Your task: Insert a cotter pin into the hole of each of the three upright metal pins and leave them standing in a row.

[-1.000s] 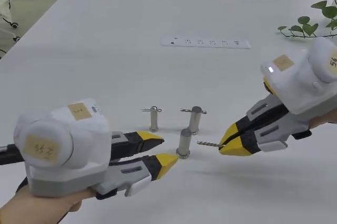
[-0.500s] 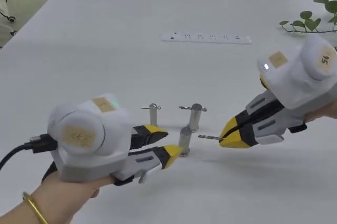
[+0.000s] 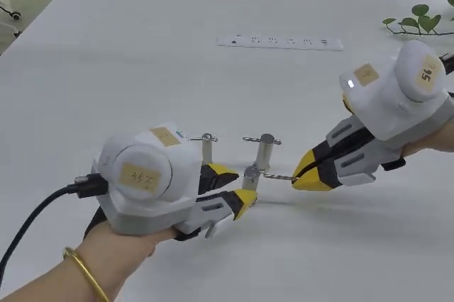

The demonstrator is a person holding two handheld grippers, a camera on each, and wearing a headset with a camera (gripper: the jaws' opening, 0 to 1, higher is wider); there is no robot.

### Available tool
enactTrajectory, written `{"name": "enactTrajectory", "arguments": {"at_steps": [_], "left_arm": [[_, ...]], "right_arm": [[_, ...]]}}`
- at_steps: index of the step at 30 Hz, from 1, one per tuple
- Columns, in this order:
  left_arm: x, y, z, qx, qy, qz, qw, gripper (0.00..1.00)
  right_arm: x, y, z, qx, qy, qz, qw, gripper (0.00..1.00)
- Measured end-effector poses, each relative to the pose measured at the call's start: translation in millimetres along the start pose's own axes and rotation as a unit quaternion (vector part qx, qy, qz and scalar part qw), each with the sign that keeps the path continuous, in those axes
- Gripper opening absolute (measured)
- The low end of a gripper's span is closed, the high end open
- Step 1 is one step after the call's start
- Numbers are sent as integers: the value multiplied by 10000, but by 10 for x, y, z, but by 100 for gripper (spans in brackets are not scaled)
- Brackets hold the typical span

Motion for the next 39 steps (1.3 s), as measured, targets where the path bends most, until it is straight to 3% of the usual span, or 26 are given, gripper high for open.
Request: {"name": "enactTrajectory", "arguments": {"at_steps": [14, 39], "left_arm": [[-5, -33, -102, -35, 38, 108, 9999, 12], [-24, -43, -107, 28, -24, 146, 9999, 12]], "right_arm": [[18, 24, -42, 17, 132, 166, 9998, 2], [45, 103, -40, 110, 143, 436, 9989, 2]]}}
Point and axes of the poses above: the centre of the closed fingertips' face, and the gripper's own axes: z roughly backward along the fingers, x roughly to its right, y roughly out of its top, the point moved 6 cm from there along z, roughly backward along the fingers, and after that the axes turned 4 degrees about -y, right-handed, at the moved point
